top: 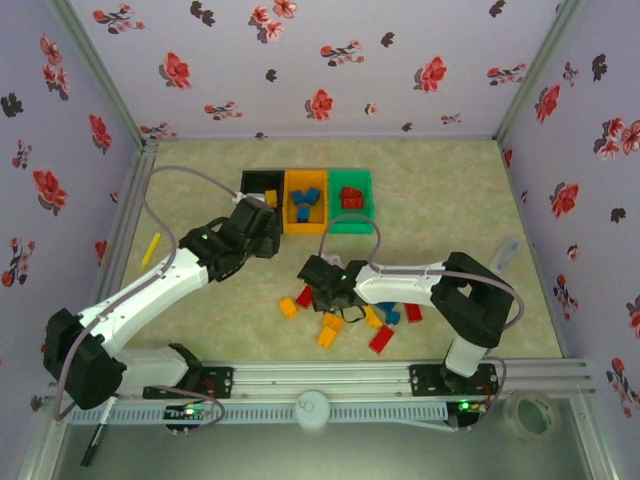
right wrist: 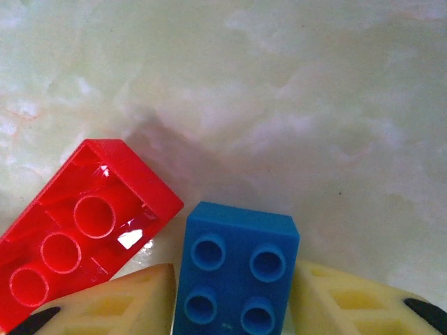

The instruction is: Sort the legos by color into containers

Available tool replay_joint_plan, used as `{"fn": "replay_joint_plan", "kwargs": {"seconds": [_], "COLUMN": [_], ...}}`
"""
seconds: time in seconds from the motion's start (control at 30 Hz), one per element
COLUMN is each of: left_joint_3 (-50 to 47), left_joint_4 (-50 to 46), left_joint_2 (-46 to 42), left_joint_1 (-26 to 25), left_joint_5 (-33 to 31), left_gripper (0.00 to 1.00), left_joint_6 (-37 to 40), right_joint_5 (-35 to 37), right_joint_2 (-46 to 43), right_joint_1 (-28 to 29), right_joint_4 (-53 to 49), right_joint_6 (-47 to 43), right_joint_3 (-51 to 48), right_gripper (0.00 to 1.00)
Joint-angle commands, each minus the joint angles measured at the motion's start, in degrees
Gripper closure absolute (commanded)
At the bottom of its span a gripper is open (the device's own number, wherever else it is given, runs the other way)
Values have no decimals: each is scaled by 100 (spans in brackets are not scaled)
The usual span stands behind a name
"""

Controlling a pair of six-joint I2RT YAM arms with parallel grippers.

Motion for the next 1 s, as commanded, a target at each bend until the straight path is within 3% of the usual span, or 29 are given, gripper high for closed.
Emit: {"fn": "replay_joint_plan", "kwargs": {"seconds": [0.0,0.17,0.53,0.97], "left_joint_3": [-29,-54,-38,-571], "left_joint_4": [-126,-171,-169,70], "left_joint_2": [-161,-196,-195,-592], "left_joint_1": [49,65,76,76], "left_joint_5": [-130,-138,-138,-46], "left_gripper": [37,38,38,38], "left_joint_6": [-52,-50,-98,-388], "right_joint_5": [275,355,527,512], "right_joint_2": [93,-20,-473,-154], "right_joint_1": [24,-89,-589,-1068], "right_joint_4": [-308,-407,-479,-627], "right_joint_6": [-121,-258,-772,-1476], "right_joint_3": [201,251,508,1912], "right_gripper": [59,66,69,69]}}
